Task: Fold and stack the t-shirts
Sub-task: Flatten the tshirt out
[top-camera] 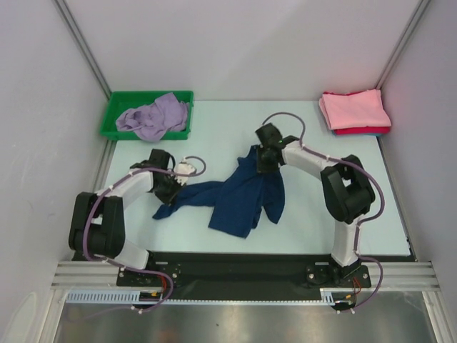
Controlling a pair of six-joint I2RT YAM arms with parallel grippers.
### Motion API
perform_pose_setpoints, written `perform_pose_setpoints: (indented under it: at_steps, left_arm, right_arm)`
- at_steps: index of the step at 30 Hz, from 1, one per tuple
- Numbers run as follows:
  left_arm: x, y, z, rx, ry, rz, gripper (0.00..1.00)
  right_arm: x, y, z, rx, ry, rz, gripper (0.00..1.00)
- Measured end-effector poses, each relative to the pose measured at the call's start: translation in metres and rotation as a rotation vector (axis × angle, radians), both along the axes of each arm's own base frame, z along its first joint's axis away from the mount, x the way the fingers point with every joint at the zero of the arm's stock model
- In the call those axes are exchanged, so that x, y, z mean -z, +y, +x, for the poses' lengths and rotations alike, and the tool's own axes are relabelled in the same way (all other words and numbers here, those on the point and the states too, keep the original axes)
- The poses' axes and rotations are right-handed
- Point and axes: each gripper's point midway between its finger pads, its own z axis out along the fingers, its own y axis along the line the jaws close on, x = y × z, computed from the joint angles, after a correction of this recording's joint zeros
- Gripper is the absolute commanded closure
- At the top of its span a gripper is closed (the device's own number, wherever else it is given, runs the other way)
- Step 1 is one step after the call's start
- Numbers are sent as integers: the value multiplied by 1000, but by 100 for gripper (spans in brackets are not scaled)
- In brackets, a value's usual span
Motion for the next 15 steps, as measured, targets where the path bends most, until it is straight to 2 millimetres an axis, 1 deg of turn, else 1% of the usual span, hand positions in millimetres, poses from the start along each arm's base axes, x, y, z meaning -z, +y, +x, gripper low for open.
perform_pose_setpoints:
  at_steps: [1, 2, 3, 4, 5, 6, 8, 9, 10, 11, 12, 13, 15]
  left_arm:
    - [-4, -7, 15, 0, -30, -32, 99]
    - [-8, -15, 30, 3, -62, -59, 95]
    - [-14, -21, 45, 5, -92, -80, 67]
    - [-20, -27, 59, 14, -124, -96, 54]
    - [-26, -32, 71, 12, -145, -111, 47]
    - [-31, -36, 81, 17, -163, -124, 38]
    - [-38, -42, 92, 27, -185, -143, 32]
    - [-40, -43, 93, 32, -193, -146, 27]
    - [-42, -43, 91, 36, -192, -144, 27]
    - [-43, -42, 89, 43, -195, -141, 26]
    - [-45, -41, 86, 50, -201, -138, 25]
    - [-45, -38, 82, 57, -205, -132, 25]
    - [-46, -31, 70, 90, -224, -114, 25]
  right_arm:
    - [-4, -10, 13, 12, -17, 8, 65]
    - [-11, -19, 26, 24, -36, 19, 43]
    - [-18, -28, 40, 32, -60, 24, 26]
    - [-28, -36, 56, 40, -91, 29, 3]
    - [-38, -44, 72, 52, -126, 27, 0]
    - [-49, -53, 87, 58, -158, 11, 0]
    - [-73, -60, 108, 70, -223, -14, 0]
    - [-84, -61, 114, 73, -254, -32, 0]
    - [-96, -59, 116, 72, -284, -51, 0]
    - [-105, -55, 112, 66, -308, -68, 0]
    - [-116, -50, 103, 58, -330, -94, 0]
    - [-120, -38, 94, 31, -337, -98, 0]
    - [-131, -6, 66, -38, -362, -104, 0]
